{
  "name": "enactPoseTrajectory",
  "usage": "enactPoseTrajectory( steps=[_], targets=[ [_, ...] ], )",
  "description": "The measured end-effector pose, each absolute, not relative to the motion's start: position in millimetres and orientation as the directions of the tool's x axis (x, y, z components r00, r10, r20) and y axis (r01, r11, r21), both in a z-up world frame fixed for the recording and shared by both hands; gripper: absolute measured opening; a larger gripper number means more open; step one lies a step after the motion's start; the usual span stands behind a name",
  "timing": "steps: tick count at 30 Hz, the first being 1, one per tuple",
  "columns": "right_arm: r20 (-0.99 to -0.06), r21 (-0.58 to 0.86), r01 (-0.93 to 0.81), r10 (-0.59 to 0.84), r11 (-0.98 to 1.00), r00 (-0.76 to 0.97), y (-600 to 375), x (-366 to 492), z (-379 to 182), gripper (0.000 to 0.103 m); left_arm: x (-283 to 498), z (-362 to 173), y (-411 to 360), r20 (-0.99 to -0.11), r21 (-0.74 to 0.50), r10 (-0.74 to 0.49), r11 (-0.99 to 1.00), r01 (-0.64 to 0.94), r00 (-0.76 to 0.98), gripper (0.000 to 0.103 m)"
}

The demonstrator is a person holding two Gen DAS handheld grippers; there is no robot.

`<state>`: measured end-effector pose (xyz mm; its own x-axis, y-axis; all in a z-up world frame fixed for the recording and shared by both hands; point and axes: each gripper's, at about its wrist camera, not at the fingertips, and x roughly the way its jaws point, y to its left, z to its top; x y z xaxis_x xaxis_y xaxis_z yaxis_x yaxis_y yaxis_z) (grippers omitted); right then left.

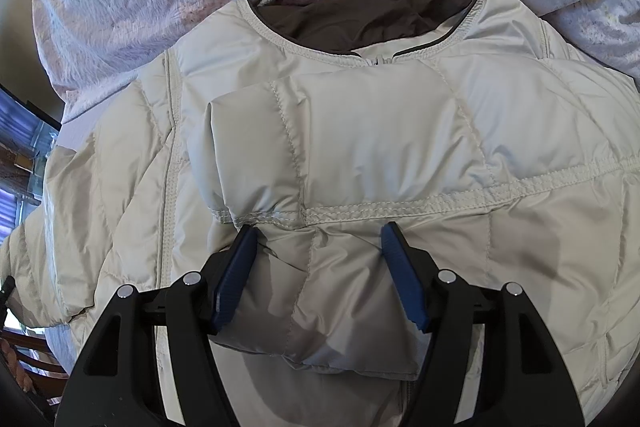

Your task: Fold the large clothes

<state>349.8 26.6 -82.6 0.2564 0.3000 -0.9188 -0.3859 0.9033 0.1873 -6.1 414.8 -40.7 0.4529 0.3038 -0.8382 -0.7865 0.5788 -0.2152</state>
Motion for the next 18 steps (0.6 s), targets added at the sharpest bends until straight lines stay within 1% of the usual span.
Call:
enactPoseTrajectory(
  steps=[18],
  targets=[
    [-0.912, 0.231, -0.386, 0.336, 0.893, 0.233, 15, 347, -81, 0.068, 24, 14, 369, -0.777, -0.234, 0.311, 0.664, -0.710, 0.547, 0.013]
  ],
)
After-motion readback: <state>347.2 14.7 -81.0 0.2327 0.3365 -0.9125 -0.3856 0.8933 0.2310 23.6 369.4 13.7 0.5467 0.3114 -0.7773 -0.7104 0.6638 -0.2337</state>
